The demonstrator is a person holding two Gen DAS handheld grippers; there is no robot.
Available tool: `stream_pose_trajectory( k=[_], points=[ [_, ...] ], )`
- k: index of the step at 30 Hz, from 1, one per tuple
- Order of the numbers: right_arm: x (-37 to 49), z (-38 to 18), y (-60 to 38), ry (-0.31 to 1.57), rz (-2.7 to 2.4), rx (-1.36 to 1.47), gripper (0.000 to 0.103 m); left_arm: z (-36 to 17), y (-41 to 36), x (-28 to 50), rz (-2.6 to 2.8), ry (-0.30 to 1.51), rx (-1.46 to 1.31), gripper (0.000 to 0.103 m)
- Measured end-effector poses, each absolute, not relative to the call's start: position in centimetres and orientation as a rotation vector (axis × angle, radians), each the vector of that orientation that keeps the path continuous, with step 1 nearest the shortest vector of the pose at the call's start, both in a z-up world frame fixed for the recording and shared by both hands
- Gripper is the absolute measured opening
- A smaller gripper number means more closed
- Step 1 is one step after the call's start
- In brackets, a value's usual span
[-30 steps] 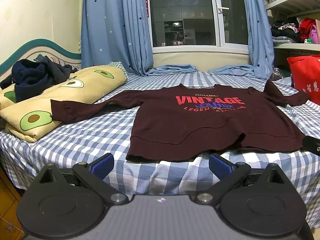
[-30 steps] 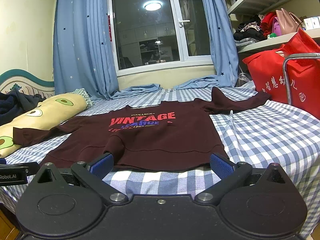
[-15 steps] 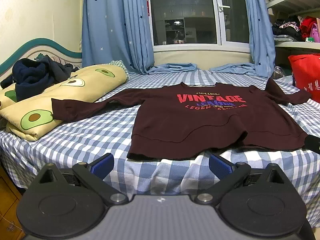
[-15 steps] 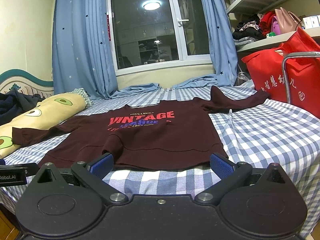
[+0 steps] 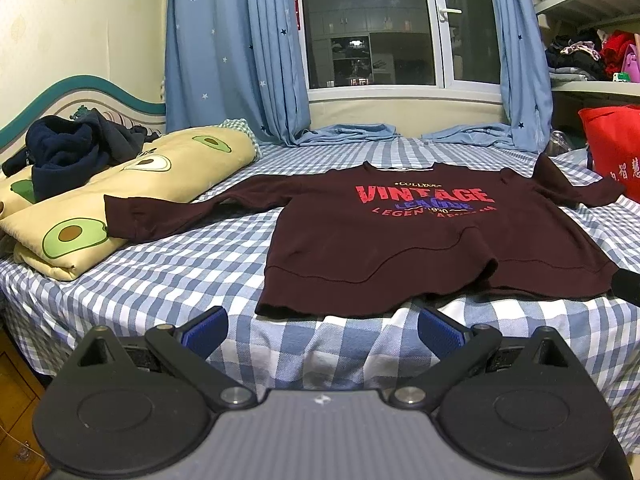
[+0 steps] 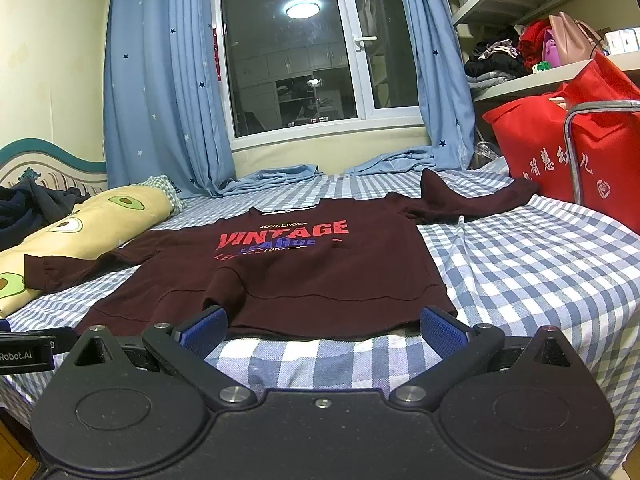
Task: Fold small clothes
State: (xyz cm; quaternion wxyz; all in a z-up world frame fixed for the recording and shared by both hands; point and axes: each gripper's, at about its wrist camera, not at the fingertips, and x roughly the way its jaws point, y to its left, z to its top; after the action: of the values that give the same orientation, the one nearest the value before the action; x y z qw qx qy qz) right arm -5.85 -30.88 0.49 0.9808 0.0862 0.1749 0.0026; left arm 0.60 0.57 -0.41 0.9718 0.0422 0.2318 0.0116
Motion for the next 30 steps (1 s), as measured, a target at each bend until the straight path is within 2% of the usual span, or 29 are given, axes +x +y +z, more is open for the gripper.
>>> stream_pose_trajectory(
  k=[30],
  points=[
    [-6.1, 1.4, -31.3, 0.409, -0.031, 0.163, 0.103, 0.5, -1.3, 0.4, -0.003, 0.51, 0.182, 0.103]
  ],
)
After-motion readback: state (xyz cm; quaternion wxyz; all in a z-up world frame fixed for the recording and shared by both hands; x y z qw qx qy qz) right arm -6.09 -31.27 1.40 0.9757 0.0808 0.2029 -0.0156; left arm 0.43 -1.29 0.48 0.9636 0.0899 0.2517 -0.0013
